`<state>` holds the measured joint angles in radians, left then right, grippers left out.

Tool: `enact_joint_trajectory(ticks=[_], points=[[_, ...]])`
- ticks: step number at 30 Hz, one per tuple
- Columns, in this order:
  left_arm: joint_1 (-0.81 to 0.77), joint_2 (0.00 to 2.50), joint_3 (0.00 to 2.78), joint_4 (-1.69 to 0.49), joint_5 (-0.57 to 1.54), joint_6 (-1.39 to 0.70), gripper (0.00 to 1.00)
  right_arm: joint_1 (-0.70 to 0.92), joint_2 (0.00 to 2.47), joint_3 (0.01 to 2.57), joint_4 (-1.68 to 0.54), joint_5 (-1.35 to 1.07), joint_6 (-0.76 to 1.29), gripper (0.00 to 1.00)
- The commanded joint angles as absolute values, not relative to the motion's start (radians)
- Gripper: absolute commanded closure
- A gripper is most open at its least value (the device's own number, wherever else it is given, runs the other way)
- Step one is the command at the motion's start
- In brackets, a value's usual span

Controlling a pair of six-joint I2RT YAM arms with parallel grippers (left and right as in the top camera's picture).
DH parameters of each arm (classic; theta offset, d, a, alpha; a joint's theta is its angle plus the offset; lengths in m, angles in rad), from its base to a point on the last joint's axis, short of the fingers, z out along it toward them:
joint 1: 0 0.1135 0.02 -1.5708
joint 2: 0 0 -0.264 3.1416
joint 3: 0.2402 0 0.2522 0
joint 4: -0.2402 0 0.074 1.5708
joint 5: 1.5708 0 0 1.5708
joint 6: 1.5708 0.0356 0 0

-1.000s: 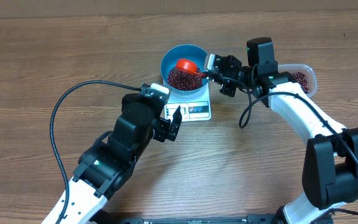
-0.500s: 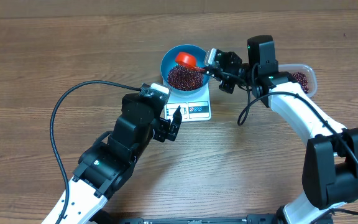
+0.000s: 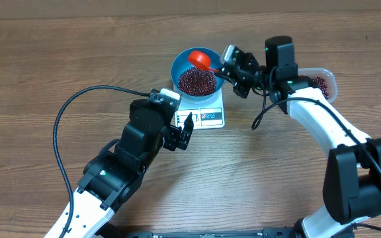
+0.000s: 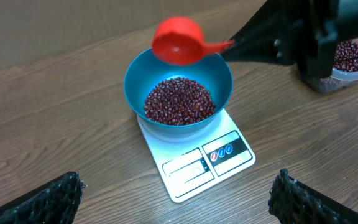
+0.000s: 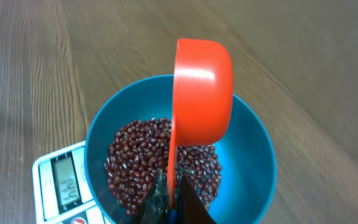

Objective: Scoop item into bowl and weigh 150g on scale
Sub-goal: 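Move the empty scoop right back to the bean tub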

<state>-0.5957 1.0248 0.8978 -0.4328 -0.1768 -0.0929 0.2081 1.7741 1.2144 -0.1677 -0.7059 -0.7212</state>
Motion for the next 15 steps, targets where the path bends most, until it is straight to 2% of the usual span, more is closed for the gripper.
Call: enact_joint_trajectory(ticks=[1,7,11,15], points=[[-0.596,1.005,0.901,-0.430,-0.191,-0.066,0.00,0.160,1.684,1.220,-0.159,-0.707,-0.462,0.96],[-0.596,1.005,0.901,-0.430,-0.191,-0.066,0.00,0.036,1.609,1.220,-0.176,-0.697,-0.115,0.97],[-0.596,1.005,0.901,-0.429,-0.191,-0.066,0.00,-0.055,1.576,1.220,-0.251,-0.685,-0.075,0.96],[-0.596,1.005,0.901,-0.429,-0.191,-0.066,0.00,-0.126,1.559,1.220,-0.410,-0.542,-0.075,0.97]])
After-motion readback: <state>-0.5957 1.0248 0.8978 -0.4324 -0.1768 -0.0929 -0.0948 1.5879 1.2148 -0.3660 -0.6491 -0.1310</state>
